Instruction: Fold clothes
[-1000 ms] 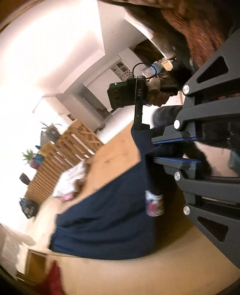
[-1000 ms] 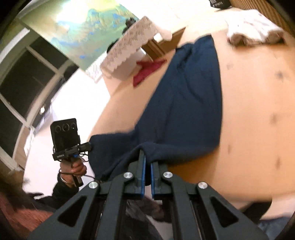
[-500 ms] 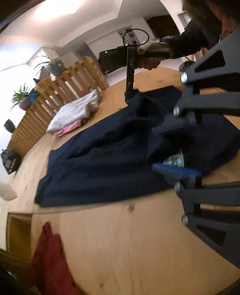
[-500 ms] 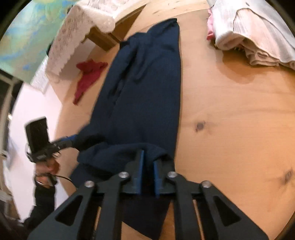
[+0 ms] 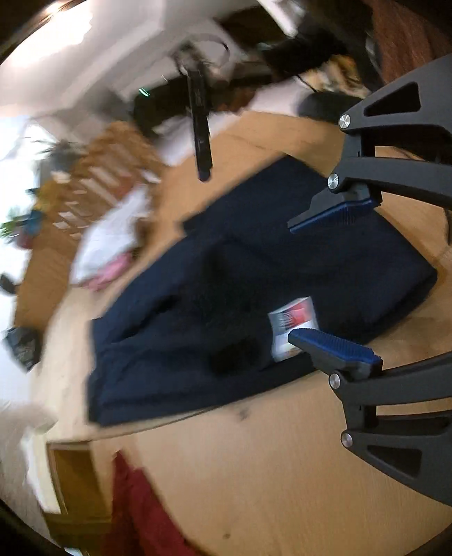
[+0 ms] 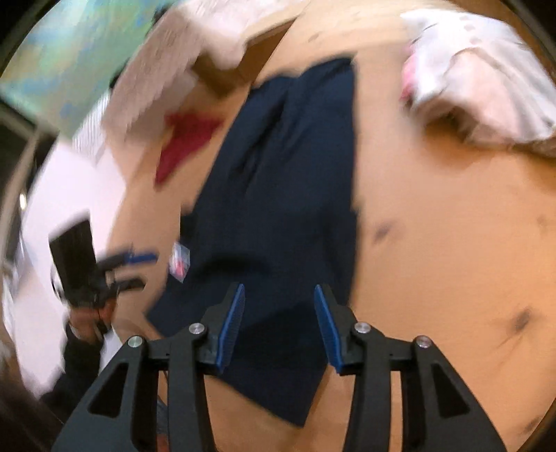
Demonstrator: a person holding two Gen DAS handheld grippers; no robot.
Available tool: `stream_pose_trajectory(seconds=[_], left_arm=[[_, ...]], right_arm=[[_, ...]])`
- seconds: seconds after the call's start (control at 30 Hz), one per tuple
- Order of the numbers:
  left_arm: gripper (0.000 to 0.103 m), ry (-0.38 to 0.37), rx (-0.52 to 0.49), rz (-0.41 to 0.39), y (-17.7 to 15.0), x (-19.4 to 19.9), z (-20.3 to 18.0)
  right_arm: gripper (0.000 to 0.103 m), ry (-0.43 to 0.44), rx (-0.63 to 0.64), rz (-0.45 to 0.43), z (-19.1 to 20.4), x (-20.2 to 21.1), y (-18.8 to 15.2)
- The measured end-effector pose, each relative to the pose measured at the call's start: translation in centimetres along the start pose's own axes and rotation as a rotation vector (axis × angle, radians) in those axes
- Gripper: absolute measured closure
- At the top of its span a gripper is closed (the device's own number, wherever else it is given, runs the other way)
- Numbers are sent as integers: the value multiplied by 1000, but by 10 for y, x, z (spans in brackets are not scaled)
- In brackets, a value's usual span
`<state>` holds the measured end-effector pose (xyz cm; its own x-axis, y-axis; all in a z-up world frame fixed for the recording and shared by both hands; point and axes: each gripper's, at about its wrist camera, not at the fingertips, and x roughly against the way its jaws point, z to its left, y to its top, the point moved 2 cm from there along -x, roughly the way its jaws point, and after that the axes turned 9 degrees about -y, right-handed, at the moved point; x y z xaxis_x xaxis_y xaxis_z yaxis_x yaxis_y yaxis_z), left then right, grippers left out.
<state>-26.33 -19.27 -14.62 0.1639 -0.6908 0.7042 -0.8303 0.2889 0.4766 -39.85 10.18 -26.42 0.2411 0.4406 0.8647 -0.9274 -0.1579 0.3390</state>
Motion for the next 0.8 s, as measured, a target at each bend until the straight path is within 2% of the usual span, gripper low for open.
stream_pose_trajectory(seconds=[0.1, 0.23, 0.37, 0.47, 0.53, 0.63, 0.8], left_arm=[[48, 50, -30, 68, -16, -16, -5], [47, 87, -49, 71, -28, -13, -10], [45, 157, -105, 74, -40, -15, -20], [43, 156, -105, 101, -44, -13, -24], [47, 165, -100, 106, -33, -14, -20], [47, 194, -104, 101, -10, -18, -13], [47, 243, -109, 92, 27, -24, -2]], right_arm=[[62, -50, 117, 65, 30, -25, -32], [62, -128, 290, 57, 61, -37, -58], [62, -289, 458, 64, 79, -40, -70], [62, -375, 545, 83, 82, -35, -84], [62, -359, 496, 103, 76, -29, -80], [62, -325, 427, 17, 69, -15, -67], [62, -378, 450, 11, 68, -24, -55]])
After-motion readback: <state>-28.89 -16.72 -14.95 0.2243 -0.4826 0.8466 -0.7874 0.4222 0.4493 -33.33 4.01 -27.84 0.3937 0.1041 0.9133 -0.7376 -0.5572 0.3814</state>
